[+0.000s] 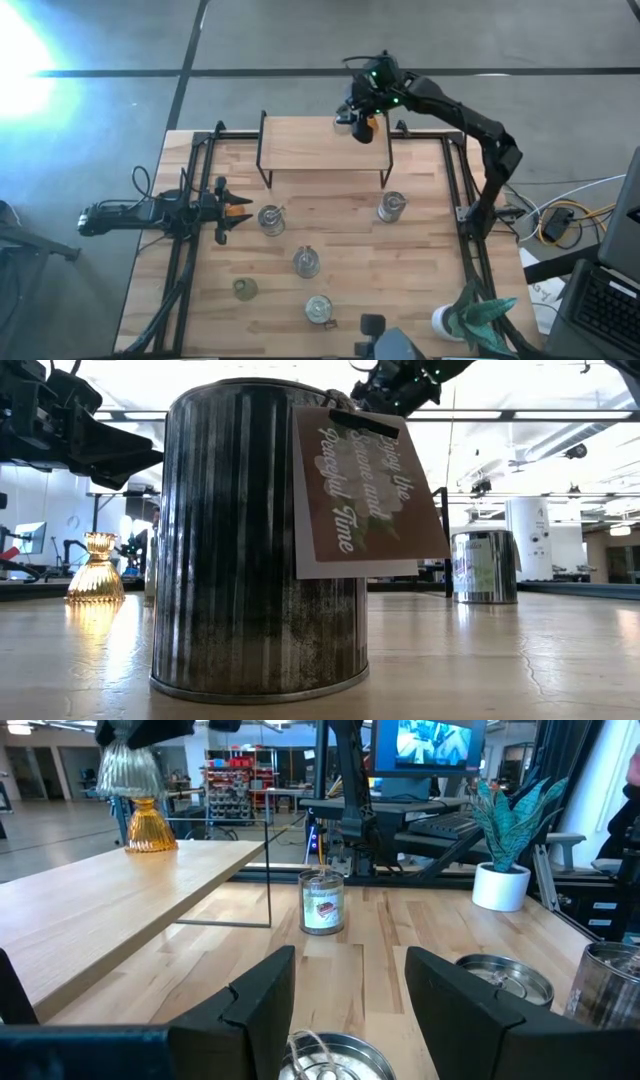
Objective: Pick & Place candle stick holders
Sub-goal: Put the right green candle holder on the shelf aligned with the orange candle holder
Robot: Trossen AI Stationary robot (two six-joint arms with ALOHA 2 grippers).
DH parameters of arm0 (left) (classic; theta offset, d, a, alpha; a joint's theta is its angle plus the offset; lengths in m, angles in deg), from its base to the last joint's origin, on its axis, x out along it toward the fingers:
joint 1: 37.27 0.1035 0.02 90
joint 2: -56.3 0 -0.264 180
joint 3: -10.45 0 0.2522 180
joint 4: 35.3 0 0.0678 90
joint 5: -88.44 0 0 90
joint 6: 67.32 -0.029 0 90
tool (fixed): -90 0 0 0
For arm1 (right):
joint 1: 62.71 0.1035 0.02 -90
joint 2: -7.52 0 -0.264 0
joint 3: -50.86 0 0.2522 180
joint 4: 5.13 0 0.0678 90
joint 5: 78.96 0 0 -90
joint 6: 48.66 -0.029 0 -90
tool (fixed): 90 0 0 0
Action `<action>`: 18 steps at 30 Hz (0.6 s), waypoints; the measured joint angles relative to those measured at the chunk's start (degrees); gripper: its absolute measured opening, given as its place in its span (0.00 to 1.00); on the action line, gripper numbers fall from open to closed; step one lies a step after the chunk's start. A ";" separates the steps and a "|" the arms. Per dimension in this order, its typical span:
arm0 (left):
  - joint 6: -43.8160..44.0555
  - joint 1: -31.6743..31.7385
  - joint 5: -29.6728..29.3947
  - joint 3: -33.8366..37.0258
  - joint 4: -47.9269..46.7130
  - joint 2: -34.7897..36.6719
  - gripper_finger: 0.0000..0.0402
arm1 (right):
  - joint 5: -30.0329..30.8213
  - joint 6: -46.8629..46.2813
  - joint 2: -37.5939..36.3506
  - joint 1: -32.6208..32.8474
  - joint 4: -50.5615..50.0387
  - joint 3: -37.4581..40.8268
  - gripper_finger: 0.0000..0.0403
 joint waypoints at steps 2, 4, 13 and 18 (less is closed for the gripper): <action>0.00 -0.01 0.01 0.00 0.00 0.00 0.49 | 0.04 1.48 1.02 -0.04 0.12 -0.51 0.30; 0.00 0.00 -0.02 0.00 0.00 0.00 0.49 | 0.03 2.41 2.03 -0.04 0.11 -0.99 0.30; 0.00 -0.01 0.01 0.00 -0.02 0.00 0.49 | -1.29 1.38 7.31 -1.87 0.16 -5.86 0.30; 0.00 -0.01 -0.01 0.00 0.00 0.00 0.49 | -2.93 0.98 10.79 -2.48 -2.40 -8.72 0.30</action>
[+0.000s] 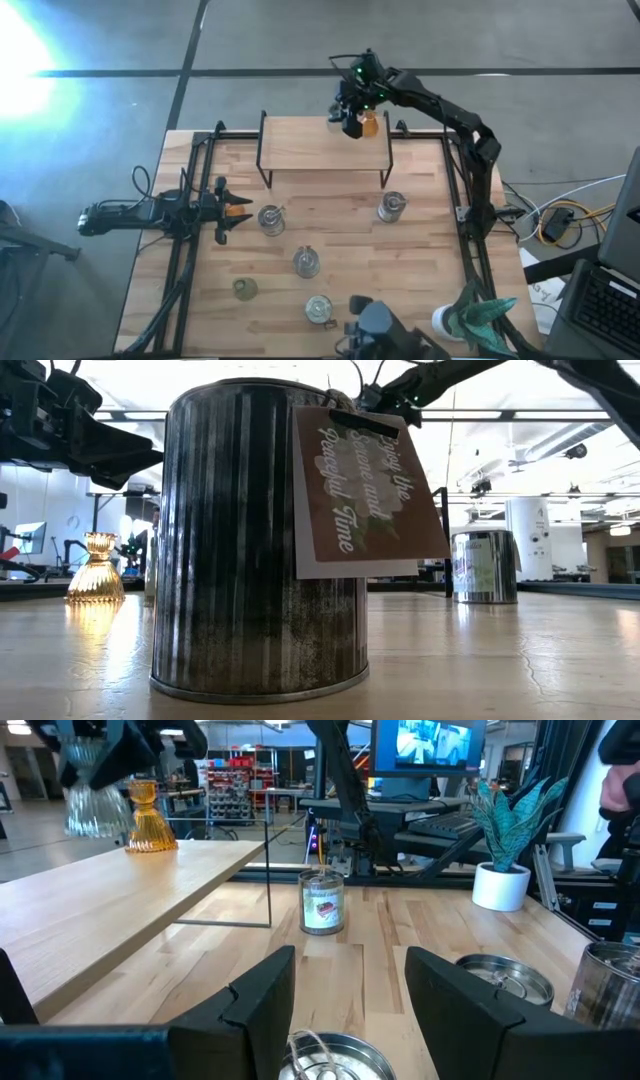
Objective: Pick & Place candle stick holders
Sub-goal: Put the right green candle holder on the shelf aligned with the orange candle holder
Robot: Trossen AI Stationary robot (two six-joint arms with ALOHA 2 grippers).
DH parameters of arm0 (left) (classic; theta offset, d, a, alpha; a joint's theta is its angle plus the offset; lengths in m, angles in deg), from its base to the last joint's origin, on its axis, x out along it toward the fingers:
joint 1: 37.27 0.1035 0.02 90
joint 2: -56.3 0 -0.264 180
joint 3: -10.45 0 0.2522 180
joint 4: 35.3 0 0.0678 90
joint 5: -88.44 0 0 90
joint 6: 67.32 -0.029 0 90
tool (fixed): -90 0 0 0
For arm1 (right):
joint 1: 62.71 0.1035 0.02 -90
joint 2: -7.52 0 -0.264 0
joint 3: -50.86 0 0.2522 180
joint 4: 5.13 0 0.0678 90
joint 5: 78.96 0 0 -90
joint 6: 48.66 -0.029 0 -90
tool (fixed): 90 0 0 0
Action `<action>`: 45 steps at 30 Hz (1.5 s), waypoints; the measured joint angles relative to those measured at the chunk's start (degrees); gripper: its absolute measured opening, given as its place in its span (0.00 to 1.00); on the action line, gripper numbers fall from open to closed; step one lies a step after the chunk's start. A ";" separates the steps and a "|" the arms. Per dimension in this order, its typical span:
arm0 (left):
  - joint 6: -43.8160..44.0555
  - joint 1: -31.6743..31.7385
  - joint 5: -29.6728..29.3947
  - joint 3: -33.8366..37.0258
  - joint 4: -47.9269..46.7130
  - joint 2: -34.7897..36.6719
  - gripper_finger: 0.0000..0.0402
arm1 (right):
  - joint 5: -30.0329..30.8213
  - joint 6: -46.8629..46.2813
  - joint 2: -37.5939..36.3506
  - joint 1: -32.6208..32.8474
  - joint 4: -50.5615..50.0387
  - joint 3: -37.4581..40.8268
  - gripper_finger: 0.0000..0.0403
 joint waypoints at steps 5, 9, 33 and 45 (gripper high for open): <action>0.00 0.02 -0.01 -0.01 0.01 0.00 0.49 | -0.04 1.28 3.00 -0.47 -3.90 -2.99 0.30; 0.00 0.02 0.01 0.01 -0.01 0.00 0.49 | -0.04 1.40 4.05 -0.91 -4.01 -3.14 0.30; 0.00 0.00 -0.01 0.01 0.01 0.02 0.49 | -1.78 1.58 3.99 -2.45 -1.48 0.94 0.30; 0.00 0.01 0.01 0.01 -0.01 0.00 0.49 | -1.40 1.62 3.93 -2.61 0.32 1.70 0.30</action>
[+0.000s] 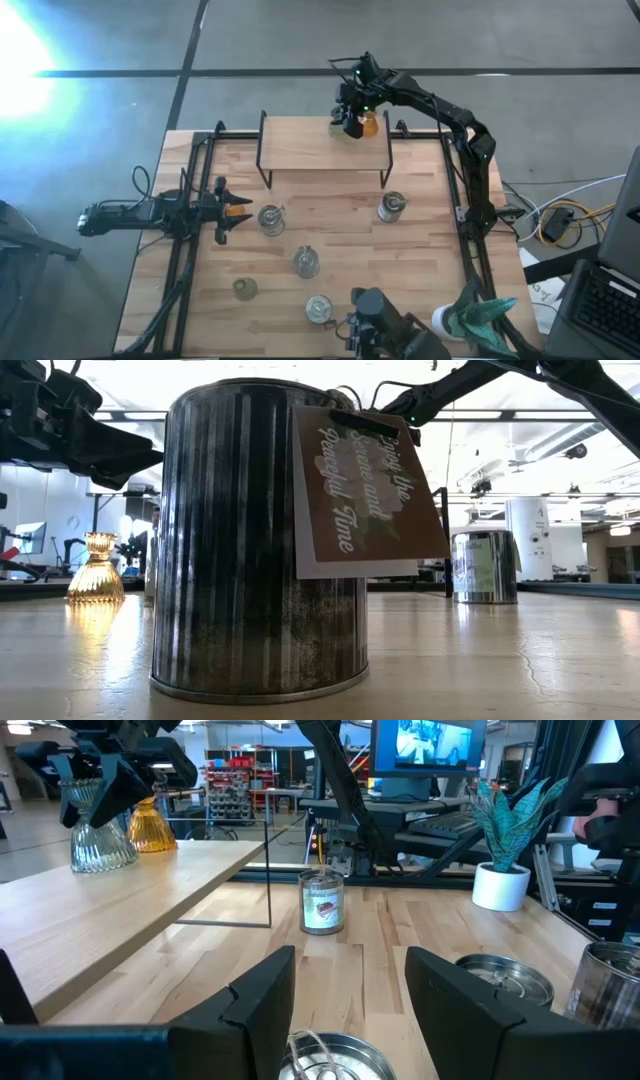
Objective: Pick & Place candle stick holders
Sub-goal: Put the right green candle holder on the shelf aligned with the orange candle holder
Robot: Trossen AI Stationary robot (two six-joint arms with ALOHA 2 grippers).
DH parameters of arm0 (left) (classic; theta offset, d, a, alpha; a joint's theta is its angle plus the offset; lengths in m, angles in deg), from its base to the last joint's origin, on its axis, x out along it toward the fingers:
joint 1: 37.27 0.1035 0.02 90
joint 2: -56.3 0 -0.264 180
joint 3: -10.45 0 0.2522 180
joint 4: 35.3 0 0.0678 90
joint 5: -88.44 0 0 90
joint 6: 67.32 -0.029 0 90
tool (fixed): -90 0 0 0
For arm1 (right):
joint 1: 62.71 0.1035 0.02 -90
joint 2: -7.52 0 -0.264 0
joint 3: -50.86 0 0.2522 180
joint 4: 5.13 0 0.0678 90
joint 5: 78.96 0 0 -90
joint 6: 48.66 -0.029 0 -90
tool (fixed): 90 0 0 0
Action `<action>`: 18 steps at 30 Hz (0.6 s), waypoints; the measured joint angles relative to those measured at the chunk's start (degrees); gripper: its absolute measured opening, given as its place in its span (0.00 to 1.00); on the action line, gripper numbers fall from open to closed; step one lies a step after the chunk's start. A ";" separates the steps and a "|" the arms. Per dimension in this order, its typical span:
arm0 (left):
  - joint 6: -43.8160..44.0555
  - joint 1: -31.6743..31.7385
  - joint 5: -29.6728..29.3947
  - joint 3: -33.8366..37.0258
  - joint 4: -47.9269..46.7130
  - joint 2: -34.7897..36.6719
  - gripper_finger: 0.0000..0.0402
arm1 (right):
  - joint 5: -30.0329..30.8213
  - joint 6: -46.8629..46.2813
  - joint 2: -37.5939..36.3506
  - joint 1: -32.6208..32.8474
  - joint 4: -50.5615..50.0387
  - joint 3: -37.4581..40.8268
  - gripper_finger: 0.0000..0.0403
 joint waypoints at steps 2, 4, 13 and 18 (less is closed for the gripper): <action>0.00 0.02 0.01 0.00 0.02 0.01 0.49 | 0.12 0.01 0.00 -0.09 -0.05 0.00 0.30; 0.00 0.02 -0.02 0.00 0.00 0.00 0.49 | 0.18 -0.04 0.00 -0.13 -0.07 0.00 0.30; 0.00 0.00 0.00 0.00 0.02 0.01 0.49 | 3.37 -0.26 -0.30 -0.28 -0.57 0.00 0.35; 0.00 0.00 0.00 0.00 0.00 0.00 0.49 | 3.55 -0.26 -0.50 -0.28 -0.82 0.04 0.36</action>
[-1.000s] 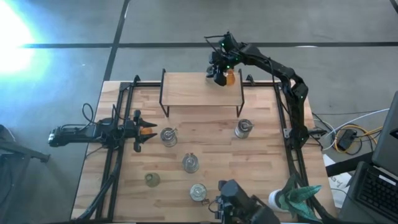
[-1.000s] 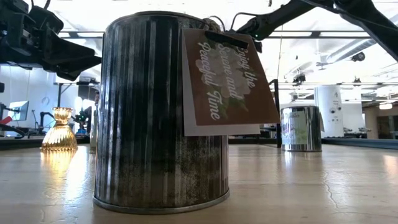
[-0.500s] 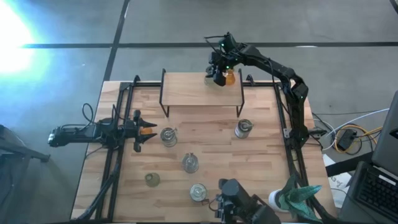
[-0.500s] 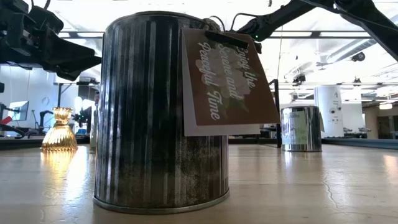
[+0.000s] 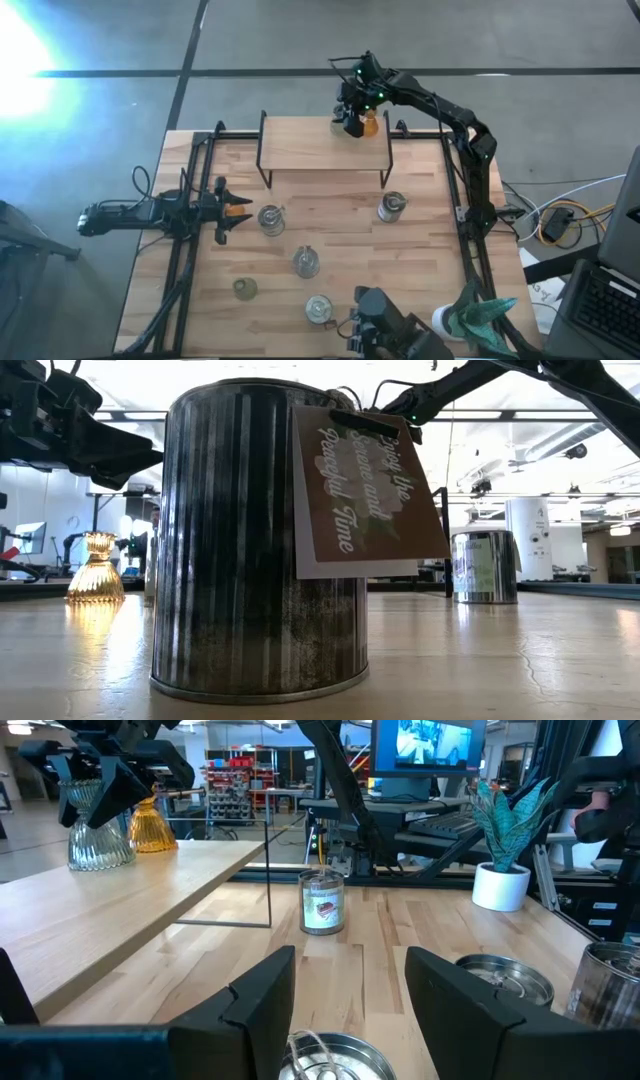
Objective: Pick & Place candle stick holders
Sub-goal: Put the right green candle holder on the shelf aligned with the orange candle holder
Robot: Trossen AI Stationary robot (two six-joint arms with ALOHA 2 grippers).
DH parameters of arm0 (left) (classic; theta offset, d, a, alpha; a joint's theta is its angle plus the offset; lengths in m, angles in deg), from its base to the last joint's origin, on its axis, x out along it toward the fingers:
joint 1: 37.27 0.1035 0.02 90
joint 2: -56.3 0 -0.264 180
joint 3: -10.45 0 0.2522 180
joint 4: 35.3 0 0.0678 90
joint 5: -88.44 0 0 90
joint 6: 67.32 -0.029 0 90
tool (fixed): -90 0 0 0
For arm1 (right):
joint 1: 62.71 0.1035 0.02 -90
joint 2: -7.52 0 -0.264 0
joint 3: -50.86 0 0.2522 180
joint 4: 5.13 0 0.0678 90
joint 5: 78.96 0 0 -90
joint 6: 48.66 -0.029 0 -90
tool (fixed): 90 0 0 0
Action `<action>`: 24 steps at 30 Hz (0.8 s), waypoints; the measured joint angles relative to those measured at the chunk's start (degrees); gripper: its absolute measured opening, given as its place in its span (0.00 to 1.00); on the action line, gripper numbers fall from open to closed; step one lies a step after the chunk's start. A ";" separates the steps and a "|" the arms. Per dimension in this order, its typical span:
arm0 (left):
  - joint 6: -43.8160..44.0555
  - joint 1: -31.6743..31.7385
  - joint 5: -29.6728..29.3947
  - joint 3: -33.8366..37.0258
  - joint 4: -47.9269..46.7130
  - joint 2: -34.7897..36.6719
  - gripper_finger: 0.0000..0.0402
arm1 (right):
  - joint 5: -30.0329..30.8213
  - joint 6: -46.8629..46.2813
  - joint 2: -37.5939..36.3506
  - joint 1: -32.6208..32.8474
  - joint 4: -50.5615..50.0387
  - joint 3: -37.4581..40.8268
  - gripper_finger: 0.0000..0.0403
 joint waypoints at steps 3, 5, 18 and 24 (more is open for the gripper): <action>0.00 0.00 -0.01 0.00 0.00 0.01 0.49 | 0.00 -0.02 -0.02 0.00 -0.06 0.02 0.36; 0.00 0.01 0.00 0.00 0.02 0.01 0.49 | 0.02 -0.23 -0.02 0.00 -0.06 0.02 0.36; 0.00 0.00 -0.01 0.00 0.01 0.01 0.49 | 0.46 -0.63 0.09 0.00 -0.58 0.20 0.57; 0.00 0.01 0.00 0.00 0.02 0.00 0.49 | 0.32 -0.96 0.09 0.00 -0.40 0.13 0.68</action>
